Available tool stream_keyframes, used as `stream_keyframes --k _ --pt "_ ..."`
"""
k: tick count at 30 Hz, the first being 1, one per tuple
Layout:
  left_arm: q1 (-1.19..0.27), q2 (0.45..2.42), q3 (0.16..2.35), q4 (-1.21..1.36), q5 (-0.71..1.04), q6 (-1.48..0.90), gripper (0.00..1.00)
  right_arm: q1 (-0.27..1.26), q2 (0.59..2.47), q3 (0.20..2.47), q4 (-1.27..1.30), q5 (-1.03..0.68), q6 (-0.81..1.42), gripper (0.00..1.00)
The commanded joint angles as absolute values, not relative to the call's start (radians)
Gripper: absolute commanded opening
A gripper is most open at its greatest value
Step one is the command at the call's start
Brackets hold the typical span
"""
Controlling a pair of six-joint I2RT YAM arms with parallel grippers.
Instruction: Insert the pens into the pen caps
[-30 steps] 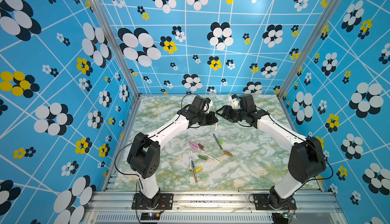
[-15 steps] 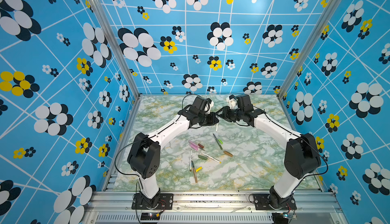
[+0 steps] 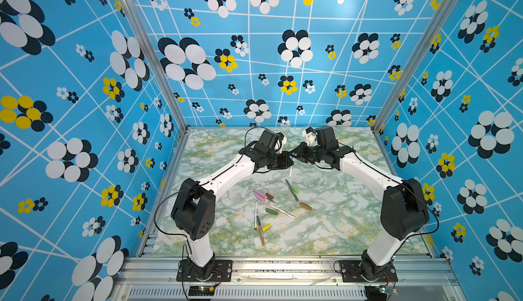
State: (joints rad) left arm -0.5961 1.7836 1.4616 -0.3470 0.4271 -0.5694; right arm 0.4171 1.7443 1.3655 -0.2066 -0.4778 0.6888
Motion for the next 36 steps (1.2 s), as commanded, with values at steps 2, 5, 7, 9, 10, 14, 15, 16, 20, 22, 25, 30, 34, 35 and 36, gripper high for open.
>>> stream_keyframes --k 2,5,7,9,10,14,15,16,20,22,25,30,34,35,36 --pt "-0.586 1.711 1.47 -0.379 0.407 -0.568 0.38 0.417 1.719 1.401 -0.228 -0.38 0.688 0.07" --pt "-0.575 1.644 1.435 -0.381 0.395 -0.583 0.48 0.416 1.668 1.379 -0.2 -0.264 0.736 0.08" --pt "-0.569 1.596 1.399 -0.361 0.397 -0.619 0.52 0.416 1.625 1.335 -0.134 -0.176 0.79 0.08" --pt "-0.56 1.547 1.351 -0.322 0.403 -0.684 0.54 0.417 1.594 1.306 -0.08 -0.109 0.828 0.07" --pt "-0.556 1.522 1.32 -0.289 0.405 -0.734 0.55 0.416 1.584 1.289 -0.047 -0.083 0.845 0.07" --pt "-0.549 1.447 1.162 -0.078 0.416 -1.011 0.58 0.426 1.551 1.244 0.078 -0.007 0.854 0.07" --pt "-0.55 1.437 1.125 -0.028 0.415 -1.096 0.58 0.433 1.544 1.236 0.106 0.007 0.841 0.07" --pt "-0.551 1.432 1.089 0.024 0.413 -1.189 0.58 0.441 1.54 1.228 0.136 0.019 0.821 0.07" --pt "-0.566 1.413 0.994 0.167 0.373 -1.461 0.57 0.476 1.528 1.196 0.238 0.04 0.724 0.07" --pt "-0.572 1.4 0.988 0.181 0.359 -1.52 0.58 0.494 1.526 1.185 0.274 0.027 0.655 0.07" --pt "-0.573 1.382 0.997 0.162 0.356 -1.573 0.58 0.534 1.514 1.152 0.339 0.008 0.485 0.07" --pt "-0.573 1.366 0.986 0.14 0.363 -1.648 0.58 0.564 1.46 0.996 0.559 -0.052 0.2 0.06" --pt "-0.572 1.373 0.973 0.178 0.384 -1.719 0.58 0.576 1.416 0.892 0.695 -0.139 -0.047 0.03" --pt "-0.568 1.379 0.975 0.179 0.4 -1.732 0.59 0.582 1.408 0.868 0.721 -0.152 -0.121 0.02" --pt "-0.563 1.381 0.978 0.181 0.413 -1.734 0.59 0.586 1.402 0.852 0.735 -0.167 -0.184 0.01"
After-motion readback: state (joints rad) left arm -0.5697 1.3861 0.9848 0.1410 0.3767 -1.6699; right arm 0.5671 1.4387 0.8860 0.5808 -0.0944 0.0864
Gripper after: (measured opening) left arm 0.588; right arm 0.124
